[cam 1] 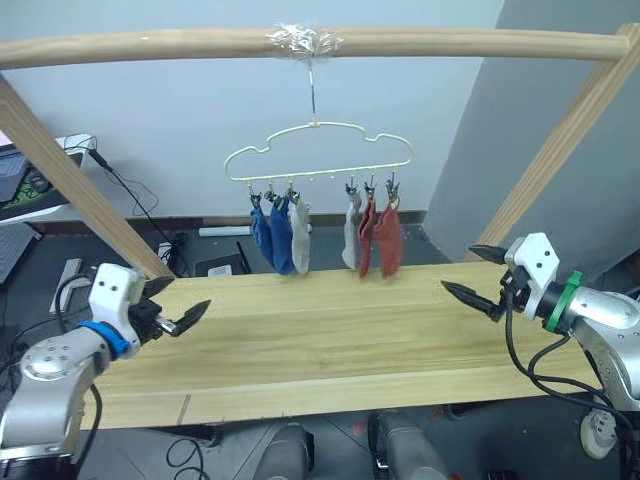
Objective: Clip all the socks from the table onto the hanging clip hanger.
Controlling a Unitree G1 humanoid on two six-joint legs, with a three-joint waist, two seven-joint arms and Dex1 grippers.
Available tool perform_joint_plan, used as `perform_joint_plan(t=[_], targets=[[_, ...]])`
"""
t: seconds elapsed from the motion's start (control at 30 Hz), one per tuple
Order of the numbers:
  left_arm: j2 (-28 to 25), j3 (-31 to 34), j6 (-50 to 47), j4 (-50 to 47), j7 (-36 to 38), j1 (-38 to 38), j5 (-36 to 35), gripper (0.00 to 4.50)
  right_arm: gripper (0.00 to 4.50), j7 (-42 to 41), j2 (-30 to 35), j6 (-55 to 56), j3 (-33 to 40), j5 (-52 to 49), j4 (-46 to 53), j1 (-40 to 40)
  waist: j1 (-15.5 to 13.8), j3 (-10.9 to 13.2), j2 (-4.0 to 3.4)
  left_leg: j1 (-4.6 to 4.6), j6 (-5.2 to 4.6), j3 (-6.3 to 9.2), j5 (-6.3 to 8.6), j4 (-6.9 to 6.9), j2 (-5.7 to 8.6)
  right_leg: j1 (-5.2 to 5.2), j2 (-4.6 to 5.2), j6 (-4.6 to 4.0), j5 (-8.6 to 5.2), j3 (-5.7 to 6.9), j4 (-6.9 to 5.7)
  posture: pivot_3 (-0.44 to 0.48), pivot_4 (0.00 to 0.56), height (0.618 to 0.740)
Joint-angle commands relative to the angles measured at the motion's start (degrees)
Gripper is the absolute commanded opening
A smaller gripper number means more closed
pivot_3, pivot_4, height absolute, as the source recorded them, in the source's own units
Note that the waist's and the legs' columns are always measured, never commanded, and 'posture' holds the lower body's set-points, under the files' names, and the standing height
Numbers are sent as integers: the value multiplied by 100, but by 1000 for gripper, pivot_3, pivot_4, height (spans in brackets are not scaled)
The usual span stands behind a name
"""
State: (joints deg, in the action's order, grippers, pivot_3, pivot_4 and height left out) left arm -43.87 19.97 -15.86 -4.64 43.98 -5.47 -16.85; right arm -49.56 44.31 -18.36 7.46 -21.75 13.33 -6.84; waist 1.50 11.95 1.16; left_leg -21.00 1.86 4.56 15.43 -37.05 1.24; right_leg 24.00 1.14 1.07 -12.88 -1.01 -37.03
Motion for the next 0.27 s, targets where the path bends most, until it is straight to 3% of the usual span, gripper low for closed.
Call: perform_joint_plan(t=[0.03, 0.27], targets=[[-343, 627, 201, 65, 327, -415, -73, 4253, 4500, -361, 234, -49, 428, -296, 39, 206, -28, -13, 22, -1, 0, 1, 0, 0, 0, 0, 1, 0, 0, 1, 1, 67, 131, 740], [-215, 725, 187, 147, 271, -291, -232, 4253, 4500, 18, -29, -345, 605, -479, 62, 59, -156, -39, 38, -1, 2, 5, 0, 5, -5, 2, 3, -5, 2, 7, 0, 71, 105, 740]])
